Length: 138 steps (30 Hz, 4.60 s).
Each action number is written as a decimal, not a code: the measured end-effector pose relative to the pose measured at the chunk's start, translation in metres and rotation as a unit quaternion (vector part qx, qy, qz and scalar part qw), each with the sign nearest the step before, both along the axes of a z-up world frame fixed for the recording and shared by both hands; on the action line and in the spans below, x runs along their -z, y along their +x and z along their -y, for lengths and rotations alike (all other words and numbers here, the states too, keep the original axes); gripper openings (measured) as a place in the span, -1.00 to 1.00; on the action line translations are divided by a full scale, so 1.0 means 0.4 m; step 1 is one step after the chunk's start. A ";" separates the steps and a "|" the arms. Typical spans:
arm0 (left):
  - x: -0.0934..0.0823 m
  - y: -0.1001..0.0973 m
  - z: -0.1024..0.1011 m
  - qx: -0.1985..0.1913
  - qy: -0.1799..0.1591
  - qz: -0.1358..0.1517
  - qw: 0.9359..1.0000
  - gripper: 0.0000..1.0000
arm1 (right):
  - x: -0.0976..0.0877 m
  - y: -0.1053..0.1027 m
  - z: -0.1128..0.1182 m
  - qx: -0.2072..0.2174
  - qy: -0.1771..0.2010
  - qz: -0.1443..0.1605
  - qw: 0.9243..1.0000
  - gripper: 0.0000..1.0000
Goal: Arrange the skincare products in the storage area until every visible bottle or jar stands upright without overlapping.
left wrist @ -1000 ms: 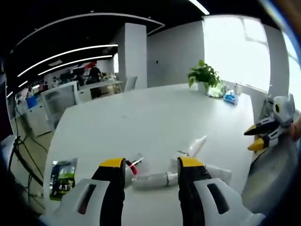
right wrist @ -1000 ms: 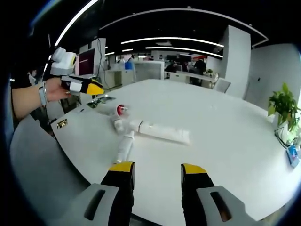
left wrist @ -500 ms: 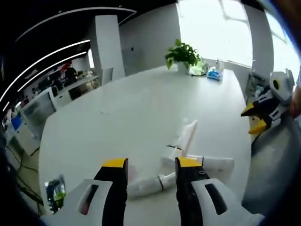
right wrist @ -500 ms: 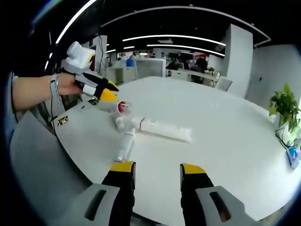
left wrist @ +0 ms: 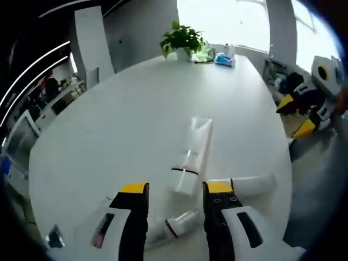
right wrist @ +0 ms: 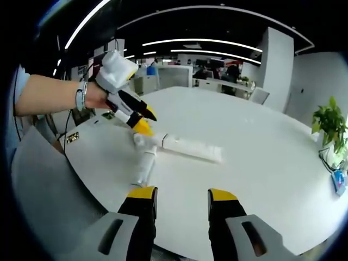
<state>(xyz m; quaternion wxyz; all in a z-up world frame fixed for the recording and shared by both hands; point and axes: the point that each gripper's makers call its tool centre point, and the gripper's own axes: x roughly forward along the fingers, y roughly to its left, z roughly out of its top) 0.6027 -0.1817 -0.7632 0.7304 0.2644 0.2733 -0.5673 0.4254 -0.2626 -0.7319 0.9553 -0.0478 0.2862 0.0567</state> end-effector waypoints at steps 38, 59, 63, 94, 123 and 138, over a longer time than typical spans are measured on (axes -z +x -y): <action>0.100 -0.048 -0.004 0.013 0.092 0.000 0.996 -0.49 | 0.004 0.002 0.002 0.005 0.002 -0.004 1.000 -0.37; 0.104 -0.083 -0.077 -0.014 0.076 -0.023 0.997 -0.50 | -0.038 0.112 0.060 -0.007 0.158 0.033 0.987 -0.25; 0.103 -0.090 -0.091 -0.022 0.070 -0.027 0.997 -0.50 | -0.048 0.198 0.093 0.002 0.261 0.078 0.962 -0.22; 0.104 -0.108 -0.109 -0.010 0.039 -0.016 0.999 -0.51 | 0.141 0.400 0.012 0.055 0.437 -0.054 0.896 -0.68; 0.103 -0.111 -0.112 -0.025 0.015 -0.016 0.999 -0.51 | 0.048 0.431 -0.176 -0.006 0.478 -0.056 0.877 -0.76; 0.096 -0.127 -0.129 -0.079 0.019 -0.013 0.997 -0.46 | -0.032 0.402 -0.270 -0.128 0.277 0.007 0.952 -0.80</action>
